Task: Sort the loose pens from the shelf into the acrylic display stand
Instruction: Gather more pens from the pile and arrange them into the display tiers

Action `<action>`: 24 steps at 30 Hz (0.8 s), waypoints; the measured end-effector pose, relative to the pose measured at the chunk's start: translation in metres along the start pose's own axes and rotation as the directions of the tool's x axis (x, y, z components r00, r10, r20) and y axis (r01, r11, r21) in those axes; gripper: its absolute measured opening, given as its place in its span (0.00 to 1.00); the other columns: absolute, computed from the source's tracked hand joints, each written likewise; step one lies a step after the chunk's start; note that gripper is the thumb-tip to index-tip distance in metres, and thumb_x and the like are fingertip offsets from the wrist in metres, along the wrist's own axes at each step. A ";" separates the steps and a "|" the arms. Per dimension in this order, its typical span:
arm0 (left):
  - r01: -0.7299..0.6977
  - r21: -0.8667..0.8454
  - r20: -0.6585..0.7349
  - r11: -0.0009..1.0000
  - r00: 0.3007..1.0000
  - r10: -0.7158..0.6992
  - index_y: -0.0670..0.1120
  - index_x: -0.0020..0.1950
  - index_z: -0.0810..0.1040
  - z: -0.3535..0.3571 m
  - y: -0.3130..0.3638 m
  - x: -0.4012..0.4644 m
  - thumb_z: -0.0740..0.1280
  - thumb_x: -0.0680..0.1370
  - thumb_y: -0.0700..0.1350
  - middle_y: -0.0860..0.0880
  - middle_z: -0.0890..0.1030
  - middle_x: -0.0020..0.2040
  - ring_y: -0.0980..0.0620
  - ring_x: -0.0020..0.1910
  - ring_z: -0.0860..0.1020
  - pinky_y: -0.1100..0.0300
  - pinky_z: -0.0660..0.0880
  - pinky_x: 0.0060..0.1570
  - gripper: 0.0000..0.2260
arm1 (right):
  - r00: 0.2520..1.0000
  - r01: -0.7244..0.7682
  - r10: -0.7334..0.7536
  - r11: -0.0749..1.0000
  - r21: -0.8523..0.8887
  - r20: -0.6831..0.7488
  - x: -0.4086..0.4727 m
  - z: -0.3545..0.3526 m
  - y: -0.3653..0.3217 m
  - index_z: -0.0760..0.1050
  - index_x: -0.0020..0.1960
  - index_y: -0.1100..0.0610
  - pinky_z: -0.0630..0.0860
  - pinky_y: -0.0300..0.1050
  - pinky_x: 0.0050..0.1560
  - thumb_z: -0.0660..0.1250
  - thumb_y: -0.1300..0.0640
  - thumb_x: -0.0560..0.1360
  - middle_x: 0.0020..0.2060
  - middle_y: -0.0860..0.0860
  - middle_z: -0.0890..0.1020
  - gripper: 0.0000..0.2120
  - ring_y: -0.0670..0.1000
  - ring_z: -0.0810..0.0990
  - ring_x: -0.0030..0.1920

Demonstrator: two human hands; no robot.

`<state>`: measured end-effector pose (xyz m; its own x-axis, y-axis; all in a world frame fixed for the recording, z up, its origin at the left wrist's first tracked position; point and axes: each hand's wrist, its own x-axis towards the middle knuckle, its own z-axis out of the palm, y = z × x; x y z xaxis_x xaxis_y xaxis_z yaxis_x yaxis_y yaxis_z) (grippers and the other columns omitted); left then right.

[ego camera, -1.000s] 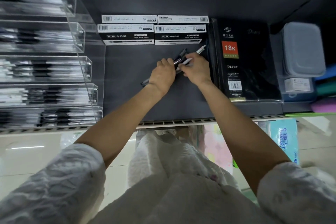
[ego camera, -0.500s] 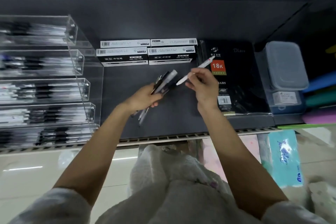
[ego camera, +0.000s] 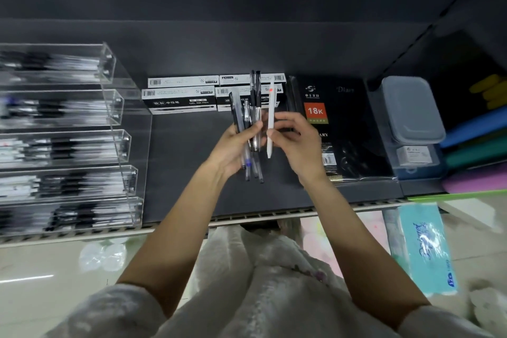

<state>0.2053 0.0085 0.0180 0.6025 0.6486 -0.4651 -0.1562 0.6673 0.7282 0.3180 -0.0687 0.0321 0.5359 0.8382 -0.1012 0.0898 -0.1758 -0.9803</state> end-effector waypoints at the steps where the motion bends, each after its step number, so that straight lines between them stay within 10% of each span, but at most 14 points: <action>1: 0.000 0.008 -0.012 1.000 1.000 0.000 0.43 0.52 0.79 0.002 -0.001 0.000 0.63 0.79 0.39 0.53 0.83 0.36 0.58 0.33 0.80 0.65 0.78 0.36 0.06 | 1.000 0.023 -0.025 0.998 -0.059 -0.019 0.001 0.000 0.001 0.77 0.52 0.53 0.78 0.39 0.49 0.72 0.65 0.71 0.42 0.48 0.81 0.12 0.44 0.82 0.43; 8: -0.042 -0.014 -0.026 0.999 0.999 0.041 0.41 0.51 0.80 0.008 -0.009 0.000 0.63 0.79 0.39 0.51 0.85 0.39 0.57 0.39 0.82 0.65 0.79 0.38 0.06 | 0.963 0.235 -0.268 0.895 -0.379 -0.037 -0.002 0.008 0.009 0.80 0.47 0.57 0.75 0.31 0.42 0.73 0.65 0.70 0.42 0.48 0.83 0.07 0.42 0.80 0.38; 15: -0.041 0.078 0.009 0.996 0.999 0.040 0.40 0.58 0.76 0.001 -0.009 -0.008 0.63 0.79 0.37 0.53 0.85 0.43 0.55 0.41 0.83 0.64 0.79 0.40 0.08 | 0.982 0.145 -0.172 0.949 -0.280 -0.073 0.015 -0.012 -0.006 0.79 0.51 0.56 0.73 0.32 0.44 0.70 0.60 0.73 0.39 0.44 0.80 0.06 0.38 0.77 0.39; 20: 0.000 0.173 0.126 0.985 0.992 -0.022 0.44 0.57 0.77 -0.004 -0.008 -0.022 0.63 0.79 0.39 0.52 0.85 0.48 0.53 0.45 0.83 0.63 0.79 0.42 0.08 | 0.969 0.065 -0.006 0.971 -0.231 0.249 0.041 -0.024 -0.029 0.65 0.68 0.41 0.74 0.36 0.35 0.67 0.51 0.76 0.49 0.46 0.77 0.23 0.43 0.78 0.39; 24: 0.067 0.081 0.153 0.995 0.985 -0.078 0.41 0.59 0.77 -0.003 -0.011 -0.028 0.62 0.79 0.38 0.49 0.85 0.49 0.54 0.42 0.83 0.63 0.79 0.41 0.09 | 0.926 0.166 -0.042 0.938 -0.305 0.374 0.053 -0.023 -0.030 0.72 0.61 0.50 0.68 0.36 0.26 0.66 0.54 0.77 0.45 0.42 0.75 0.13 0.40 0.70 0.28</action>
<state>0.1875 -0.0159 0.0210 0.7256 0.5306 -0.4381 -0.0522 0.6773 0.7339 0.3624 -0.0311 0.0600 0.1787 0.9770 -0.1160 0.4296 -0.1835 -0.8842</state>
